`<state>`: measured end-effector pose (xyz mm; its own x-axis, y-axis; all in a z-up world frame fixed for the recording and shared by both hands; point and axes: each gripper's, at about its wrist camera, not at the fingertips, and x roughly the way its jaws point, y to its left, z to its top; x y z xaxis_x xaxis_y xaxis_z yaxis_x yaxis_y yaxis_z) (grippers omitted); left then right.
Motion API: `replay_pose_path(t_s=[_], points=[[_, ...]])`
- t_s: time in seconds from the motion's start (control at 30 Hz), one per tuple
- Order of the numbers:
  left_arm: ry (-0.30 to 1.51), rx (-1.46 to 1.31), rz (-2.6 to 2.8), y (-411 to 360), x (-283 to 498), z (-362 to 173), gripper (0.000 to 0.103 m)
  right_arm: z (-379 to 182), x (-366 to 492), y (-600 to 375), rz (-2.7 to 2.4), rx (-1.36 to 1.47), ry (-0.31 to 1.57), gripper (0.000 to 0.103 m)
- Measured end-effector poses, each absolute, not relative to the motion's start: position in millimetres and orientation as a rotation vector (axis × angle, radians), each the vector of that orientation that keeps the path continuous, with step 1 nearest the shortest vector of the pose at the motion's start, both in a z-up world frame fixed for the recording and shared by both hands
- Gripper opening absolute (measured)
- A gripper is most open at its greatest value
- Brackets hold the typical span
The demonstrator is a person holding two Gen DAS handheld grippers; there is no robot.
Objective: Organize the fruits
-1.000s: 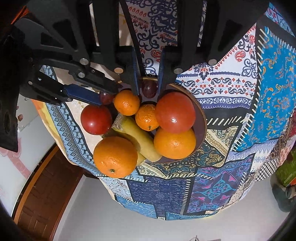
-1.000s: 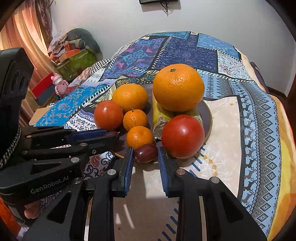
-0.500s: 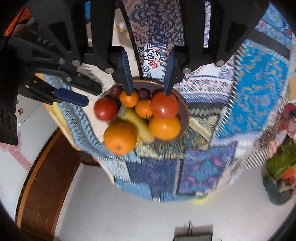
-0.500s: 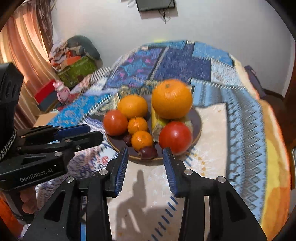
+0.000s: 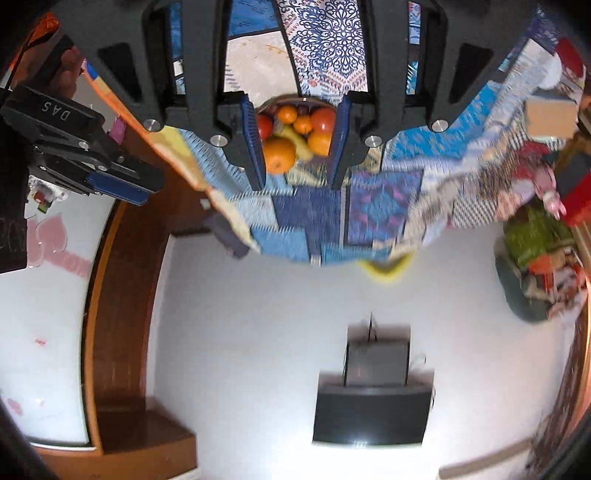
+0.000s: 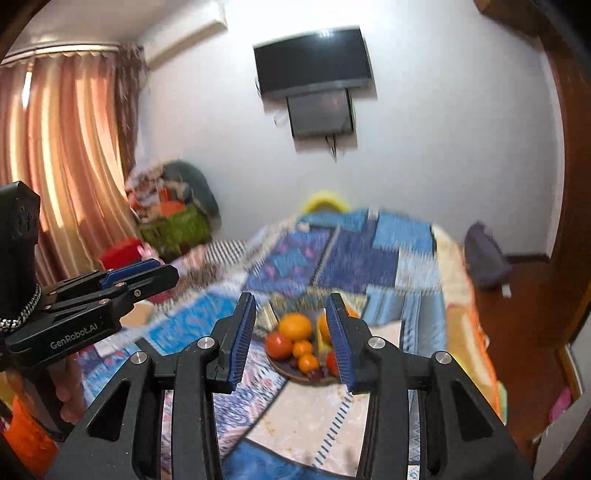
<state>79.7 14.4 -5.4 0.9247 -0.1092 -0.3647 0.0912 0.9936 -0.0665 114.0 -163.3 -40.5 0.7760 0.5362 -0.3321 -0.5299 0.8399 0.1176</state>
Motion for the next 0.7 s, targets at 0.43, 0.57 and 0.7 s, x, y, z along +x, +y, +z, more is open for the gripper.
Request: replay_pose_path(t_s=[0.43,0.57,0.7], points=[[0.193,-0.021,-0.078,1,1,34,0.091,-11,54,-175,0.524,0.043,0.199,0.074],[0.175,-0.030,-0.064,4,-8,34,0.101,-11,48,-173,0.499,0.027,0.174,0.087],[0.165,-0.021,-0.050,4,-15,34,0.103,-10,41,-173,0.465,0.028,0.144,0.103]])
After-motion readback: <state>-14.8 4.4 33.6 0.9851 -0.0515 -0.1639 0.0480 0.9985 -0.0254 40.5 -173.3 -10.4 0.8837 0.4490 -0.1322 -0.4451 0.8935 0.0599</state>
